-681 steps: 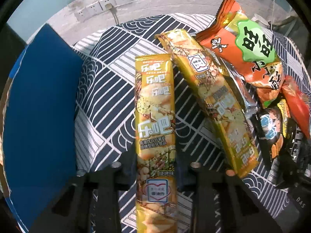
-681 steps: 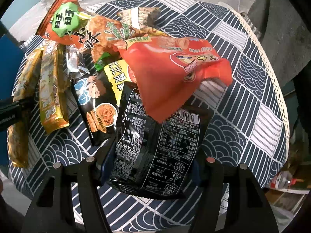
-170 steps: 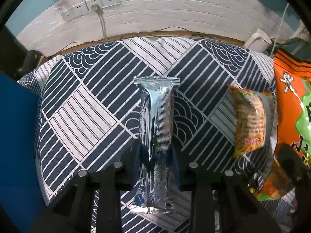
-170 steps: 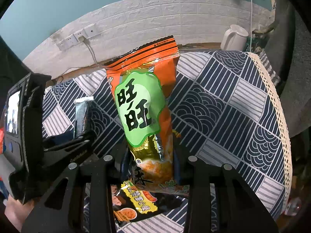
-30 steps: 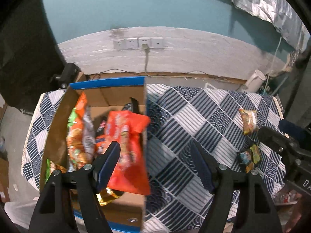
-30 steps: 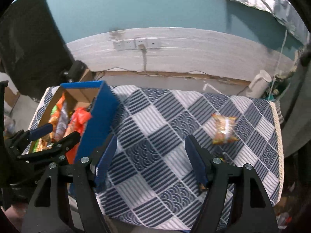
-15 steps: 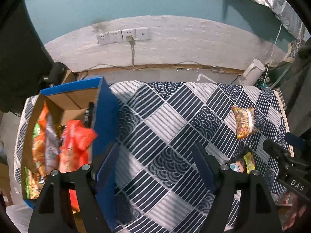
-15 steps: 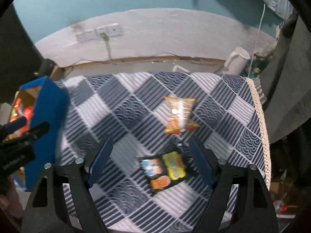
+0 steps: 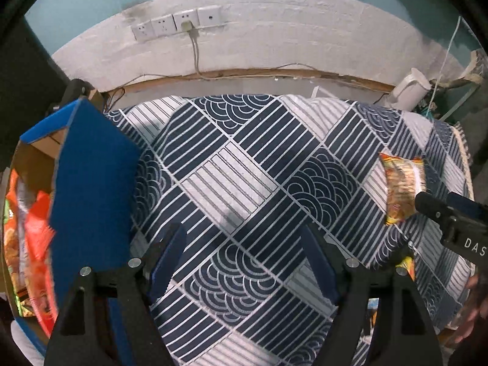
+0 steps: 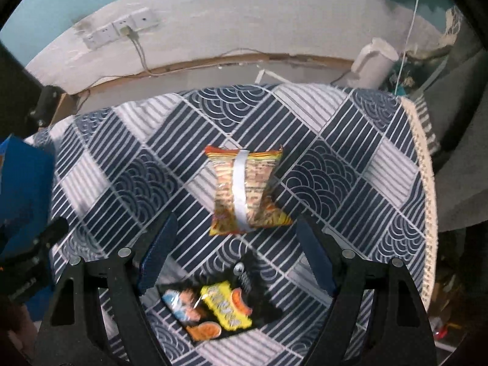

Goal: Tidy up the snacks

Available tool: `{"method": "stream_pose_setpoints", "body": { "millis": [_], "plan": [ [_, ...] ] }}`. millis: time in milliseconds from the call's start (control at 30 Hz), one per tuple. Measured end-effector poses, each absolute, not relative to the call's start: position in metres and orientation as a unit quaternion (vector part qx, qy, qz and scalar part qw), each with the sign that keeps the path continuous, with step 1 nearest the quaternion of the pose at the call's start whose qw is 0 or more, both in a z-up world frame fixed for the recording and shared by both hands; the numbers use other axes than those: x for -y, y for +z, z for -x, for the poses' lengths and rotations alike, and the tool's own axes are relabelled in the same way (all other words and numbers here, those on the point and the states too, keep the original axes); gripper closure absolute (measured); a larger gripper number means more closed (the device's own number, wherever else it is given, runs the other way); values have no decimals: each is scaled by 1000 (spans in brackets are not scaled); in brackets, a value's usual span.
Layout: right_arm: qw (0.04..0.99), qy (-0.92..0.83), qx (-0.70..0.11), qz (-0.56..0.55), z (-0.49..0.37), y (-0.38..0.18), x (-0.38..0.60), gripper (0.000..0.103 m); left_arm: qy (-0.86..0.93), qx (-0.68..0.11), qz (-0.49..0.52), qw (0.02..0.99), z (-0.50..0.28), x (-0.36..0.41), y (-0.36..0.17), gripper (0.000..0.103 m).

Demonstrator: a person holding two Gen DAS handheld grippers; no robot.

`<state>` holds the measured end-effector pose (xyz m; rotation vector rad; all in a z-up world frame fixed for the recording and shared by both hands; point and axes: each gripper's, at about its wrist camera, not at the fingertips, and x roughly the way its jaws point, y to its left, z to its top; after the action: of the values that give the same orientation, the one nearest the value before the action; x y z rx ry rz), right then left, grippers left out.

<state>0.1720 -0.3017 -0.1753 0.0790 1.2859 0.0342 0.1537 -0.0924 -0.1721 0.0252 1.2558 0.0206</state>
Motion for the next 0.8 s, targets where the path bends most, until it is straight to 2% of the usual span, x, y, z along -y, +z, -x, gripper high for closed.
{"method": "stream_pose_setpoints", "body": {
  "millis": [500,567,633,733,800],
  "plan": [
    [791,19,-612,-12,-193,-214,291,24,2,-608,-18,794,-161,114,-198,24],
    [789,23,-613,-13,-192,-218,292,42,-1,-610,-17,792,-161,117,-198,24],
    [790,20,-612,-12,-189,-219,295,52,-4,-611,-16,792,-160,119,-197,24],
    [793,26,-608,-16,-187,-216,297,64,-7,-612,-12,791,-156,122,-195,24],
    [797,26,-603,-14,-184,-211,298,65,-12,-613,-9,790,-153,125,-193,24]
  ]
}}
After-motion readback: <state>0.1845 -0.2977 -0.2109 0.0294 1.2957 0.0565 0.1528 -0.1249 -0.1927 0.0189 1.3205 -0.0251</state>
